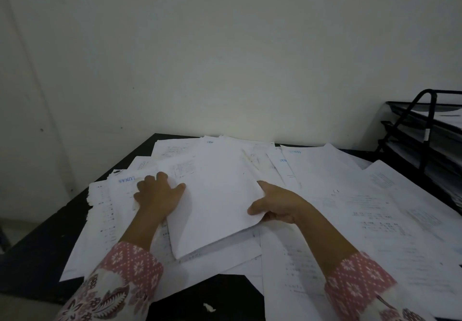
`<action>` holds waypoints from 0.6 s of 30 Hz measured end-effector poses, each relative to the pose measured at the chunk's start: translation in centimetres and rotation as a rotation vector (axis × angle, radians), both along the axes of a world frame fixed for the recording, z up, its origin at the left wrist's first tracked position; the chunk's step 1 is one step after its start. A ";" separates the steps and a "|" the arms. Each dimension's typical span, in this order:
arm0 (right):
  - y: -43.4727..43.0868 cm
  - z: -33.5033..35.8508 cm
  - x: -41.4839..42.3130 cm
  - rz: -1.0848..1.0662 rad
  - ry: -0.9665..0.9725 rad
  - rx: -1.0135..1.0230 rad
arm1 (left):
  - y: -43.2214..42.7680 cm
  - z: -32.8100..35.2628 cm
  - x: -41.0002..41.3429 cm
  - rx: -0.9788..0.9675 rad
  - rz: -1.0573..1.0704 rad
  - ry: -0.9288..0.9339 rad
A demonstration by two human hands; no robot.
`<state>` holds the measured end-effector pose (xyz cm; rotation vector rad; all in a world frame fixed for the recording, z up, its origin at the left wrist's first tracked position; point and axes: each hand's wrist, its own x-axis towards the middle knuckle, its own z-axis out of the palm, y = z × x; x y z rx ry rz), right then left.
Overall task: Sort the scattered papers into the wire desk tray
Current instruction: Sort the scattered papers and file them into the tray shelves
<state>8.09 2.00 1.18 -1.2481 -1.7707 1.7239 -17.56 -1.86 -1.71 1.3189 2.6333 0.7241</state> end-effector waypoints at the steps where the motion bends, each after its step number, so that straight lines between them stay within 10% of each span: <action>1: -0.3 0.0 -0.3 0.020 -0.082 0.020 | -0.5 -0.1 -0.4 -0.063 0.023 0.042; 5: -1.2 -0.1 -2.1 0.074 -0.591 0.327 | -2.0 -0.8 -1.2 -0.152 0.040 0.092; 18: -1.3 -1.3 -6.0 -0.049 -0.735 0.476 | -3.2 -0.9 -0.2 0.057 0.035 0.035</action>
